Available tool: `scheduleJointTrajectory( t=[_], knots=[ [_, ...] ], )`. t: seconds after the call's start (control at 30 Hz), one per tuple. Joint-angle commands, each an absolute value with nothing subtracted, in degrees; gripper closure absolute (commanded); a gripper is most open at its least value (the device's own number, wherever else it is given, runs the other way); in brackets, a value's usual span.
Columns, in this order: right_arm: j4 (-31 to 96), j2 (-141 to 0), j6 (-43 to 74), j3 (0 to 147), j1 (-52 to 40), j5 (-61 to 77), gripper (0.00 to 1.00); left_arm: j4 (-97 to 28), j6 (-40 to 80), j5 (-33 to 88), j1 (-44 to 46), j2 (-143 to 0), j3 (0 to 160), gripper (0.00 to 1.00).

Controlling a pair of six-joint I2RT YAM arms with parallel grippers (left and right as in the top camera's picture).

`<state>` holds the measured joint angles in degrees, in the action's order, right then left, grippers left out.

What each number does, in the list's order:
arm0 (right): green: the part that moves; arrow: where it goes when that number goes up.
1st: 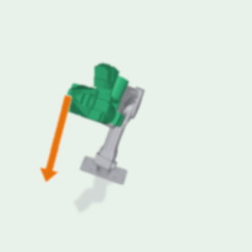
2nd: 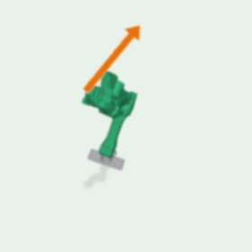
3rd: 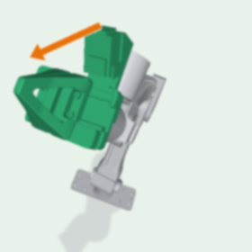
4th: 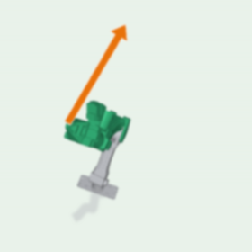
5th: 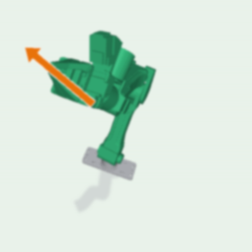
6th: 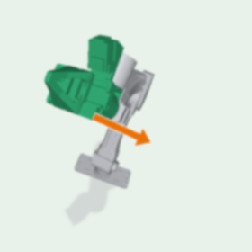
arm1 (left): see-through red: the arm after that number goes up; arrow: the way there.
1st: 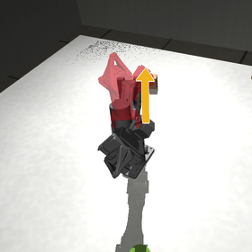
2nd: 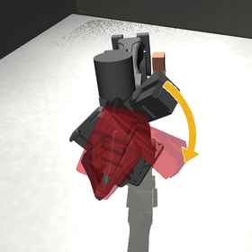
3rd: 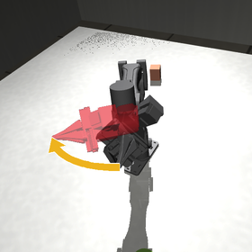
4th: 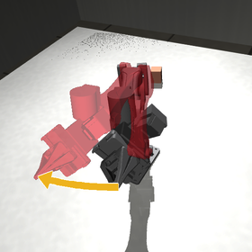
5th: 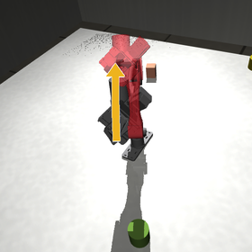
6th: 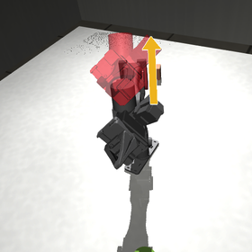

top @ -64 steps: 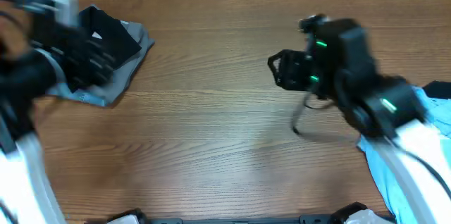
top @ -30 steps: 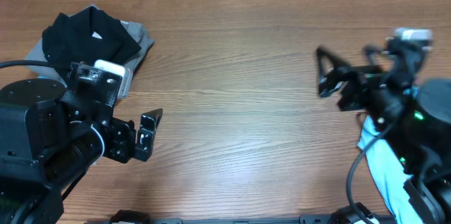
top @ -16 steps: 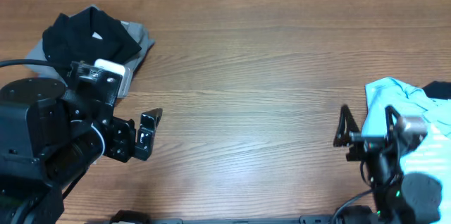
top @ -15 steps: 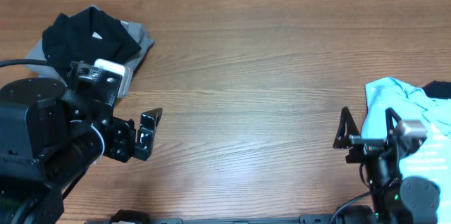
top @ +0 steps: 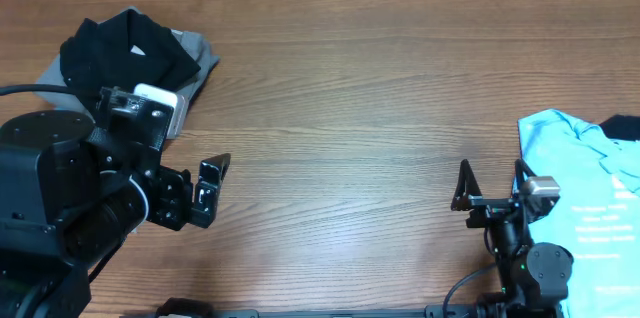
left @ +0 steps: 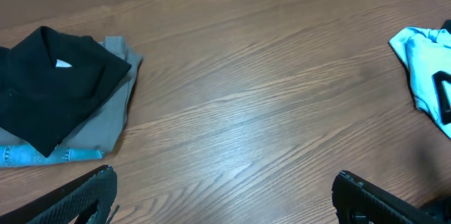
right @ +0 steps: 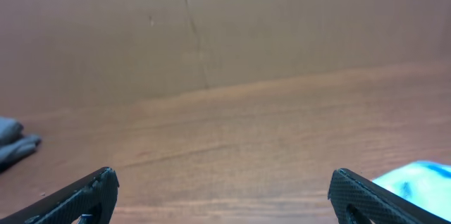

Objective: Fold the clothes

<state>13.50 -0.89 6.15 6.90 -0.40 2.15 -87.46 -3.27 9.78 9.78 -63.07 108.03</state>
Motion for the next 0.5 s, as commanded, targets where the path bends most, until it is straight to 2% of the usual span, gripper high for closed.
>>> scheduleJointTrajectory(
  t=[0.0,0.47],
  knots=[
    [12.95,-0.16,5.96,3.84,-0.21,2.46,0.00,-87.20,-2.55,9.45,10.13,-63.00,108.12,0.00],
    [12.56,-0.38,5.96,3.81,-0.21,2.68,0.00,-87.20,-2.55,9.45,10.13,-63.00,108.12,0.00]
  ],
)
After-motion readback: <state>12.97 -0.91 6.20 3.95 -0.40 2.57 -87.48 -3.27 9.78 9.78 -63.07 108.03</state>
